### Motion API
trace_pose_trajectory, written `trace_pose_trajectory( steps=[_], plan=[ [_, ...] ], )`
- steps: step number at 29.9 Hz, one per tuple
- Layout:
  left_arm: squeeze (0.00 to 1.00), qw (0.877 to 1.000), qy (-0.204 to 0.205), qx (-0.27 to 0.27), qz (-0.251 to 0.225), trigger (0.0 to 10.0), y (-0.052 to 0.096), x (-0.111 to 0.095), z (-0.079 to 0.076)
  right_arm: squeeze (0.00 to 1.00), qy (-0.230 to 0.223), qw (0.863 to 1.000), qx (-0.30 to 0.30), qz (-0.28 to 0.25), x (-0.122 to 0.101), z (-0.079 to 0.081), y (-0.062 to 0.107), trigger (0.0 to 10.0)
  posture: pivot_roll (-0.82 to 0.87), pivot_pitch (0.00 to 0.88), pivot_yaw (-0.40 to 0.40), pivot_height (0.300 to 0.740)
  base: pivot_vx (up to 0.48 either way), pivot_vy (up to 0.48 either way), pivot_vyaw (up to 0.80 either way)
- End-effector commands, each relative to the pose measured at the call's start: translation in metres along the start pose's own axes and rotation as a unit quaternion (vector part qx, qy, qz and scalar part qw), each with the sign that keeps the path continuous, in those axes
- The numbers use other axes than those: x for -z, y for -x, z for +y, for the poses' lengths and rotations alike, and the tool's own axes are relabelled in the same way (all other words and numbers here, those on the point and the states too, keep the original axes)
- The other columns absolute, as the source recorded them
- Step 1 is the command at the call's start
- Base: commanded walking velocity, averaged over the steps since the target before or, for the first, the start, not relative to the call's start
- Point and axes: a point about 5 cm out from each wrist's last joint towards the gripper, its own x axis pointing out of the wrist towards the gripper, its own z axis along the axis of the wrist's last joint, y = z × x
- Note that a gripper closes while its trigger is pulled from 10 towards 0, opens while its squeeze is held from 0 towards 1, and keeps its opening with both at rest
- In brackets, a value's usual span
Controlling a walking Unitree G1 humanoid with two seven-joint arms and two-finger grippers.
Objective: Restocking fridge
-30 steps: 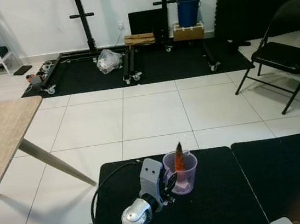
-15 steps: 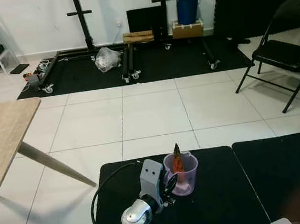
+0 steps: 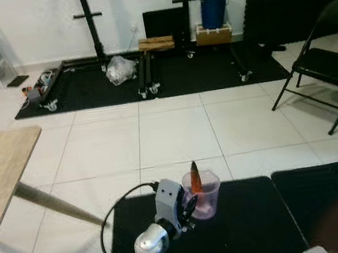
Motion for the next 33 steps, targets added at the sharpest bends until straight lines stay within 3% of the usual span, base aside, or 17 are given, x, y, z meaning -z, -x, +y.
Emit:
trace_pose_trajectory(
  steps=[1, 20, 33],
  plan=[
    [0.00, 1.000, -0.004, 0.002, -0.006, 10.0, -0.0003, -0.0018, -0.0002, 0.00, 0.006, 1.000, -0.001, 0.004, 0.0002, -0.0010, 0.0001, 10.0, 0.00, 0.000, -0.030, 0.740, 0.360, 0.000, -0.79],
    [0.00, 1.000, -0.003, 0.002, -0.006, 10.0, -0.0020, -0.0029, -0.0009, 0.00, 0.004, 1.000, -0.002, 0.005, 0.0000, -0.0014, 0.0001, 10.0, 0.00, 0.000, -0.031, 0.740, 0.320, 0.000, -0.78],
    [0.00, 1.000, -0.012, -0.013, 0.006, 10.0, 0.0024, 0.0022, 0.0021, 0.00, 0.006, 1.000, -0.005, 0.005, -0.0001, -0.0009, 0.0000, 10.0, 0.00, 0.000, -0.030, 0.740, 0.000, 0.000, -0.78]
  ],
)
